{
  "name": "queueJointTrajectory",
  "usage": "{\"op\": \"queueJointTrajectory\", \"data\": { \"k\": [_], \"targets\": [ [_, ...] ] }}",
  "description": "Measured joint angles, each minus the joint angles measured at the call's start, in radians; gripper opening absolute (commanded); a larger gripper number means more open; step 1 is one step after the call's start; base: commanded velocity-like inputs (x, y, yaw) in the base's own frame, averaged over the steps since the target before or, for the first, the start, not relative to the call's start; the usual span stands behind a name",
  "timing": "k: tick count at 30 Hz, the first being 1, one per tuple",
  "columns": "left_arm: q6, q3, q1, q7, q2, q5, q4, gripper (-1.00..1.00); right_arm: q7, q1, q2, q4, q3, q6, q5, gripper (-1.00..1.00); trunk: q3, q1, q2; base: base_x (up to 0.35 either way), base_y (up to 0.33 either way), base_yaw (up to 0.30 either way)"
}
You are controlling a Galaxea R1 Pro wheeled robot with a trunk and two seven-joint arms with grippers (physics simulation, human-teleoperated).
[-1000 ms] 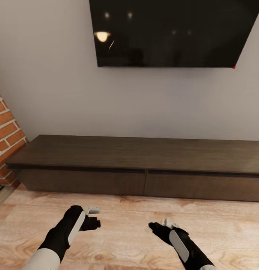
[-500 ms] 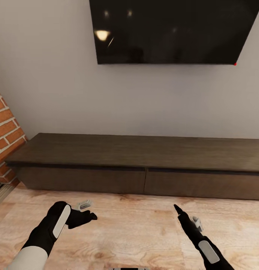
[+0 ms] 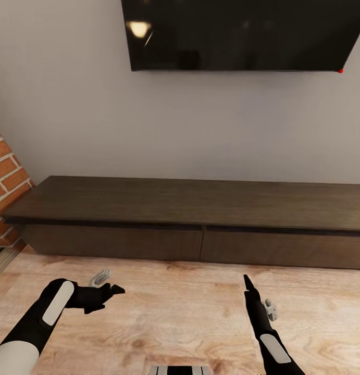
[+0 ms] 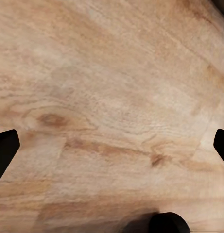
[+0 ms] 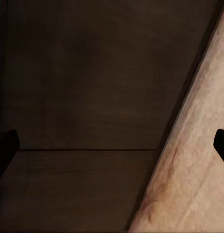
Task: Place each of the two pumpkins and all three candles from the living room inside a cabinet in the living room (use any cabinet), then make sure every cabinet is closed, and position the cauldron so it is next to a table in the living room.
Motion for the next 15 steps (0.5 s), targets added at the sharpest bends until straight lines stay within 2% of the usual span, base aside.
{"op": "queueJointTrajectory", "data": {
  "k": [3,5,7,9,11,12,15],
  "targets": [
    [0.0,-0.009,0.0,0.0,0.004,0.004,-0.001,1.0,0.029,0.0,-0.001,-0.001,-0.001,0.016,-0.031,1.0,0.0,0.0,0.0,0.0,0.0,0.0],
    [0.0,-0.011,0.0,-0.001,0.027,0.006,-0.007,1.0,0.039,0.0,-0.002,-0.004,0.0,0.019,-0.037,1.0,0.0,0.0,0.0,0.0,0.0,0.0],
    [0.0,-0.016,0.0,-0.001,0.055,0.023,-0.011,1.0,0.049,0.0,-0.004,-0.009,0.001,0.022,-0.041,1.0,0.0,0.0,0.0,0.003,0.0,0.0],
    [0.0,-0.017,0.0,-0.001,0.076,0.064,-0.013,1.0,0.079,0.0,-0.006,-0.01,-0.002,0.024,-0.048,1.0,0.0,0.0,0.0,0.097,0.0,0.0],
    [0.0,-0.023,0.004,-0.008,0.101,0.12,-0.015,1.0,0.131,-0.001,-0.006,-0.006,-0.01,0.026,-0.054,1.0,0.0,0.0,0.0,0.252,0.0,0.0],
    [0.0,-0.038,0.007,-0.034,0.117,0.155,-0.016,1.0,0.169,0.0,-0.007,-0.004,-0.019,0.027,-0.057,1.0,0.0,0.0,0.0,0.293,0.0,0.0],
    [0.0,-0.095,0.01,-0.137,0.136,0.184,-0.013,1.0,0.22,0.0,-0.007,-0.002,-0.061,0.033,-0.064,1.0,0.0,0.0,0.0,0.313,0.0,0.0]
  ]
}}
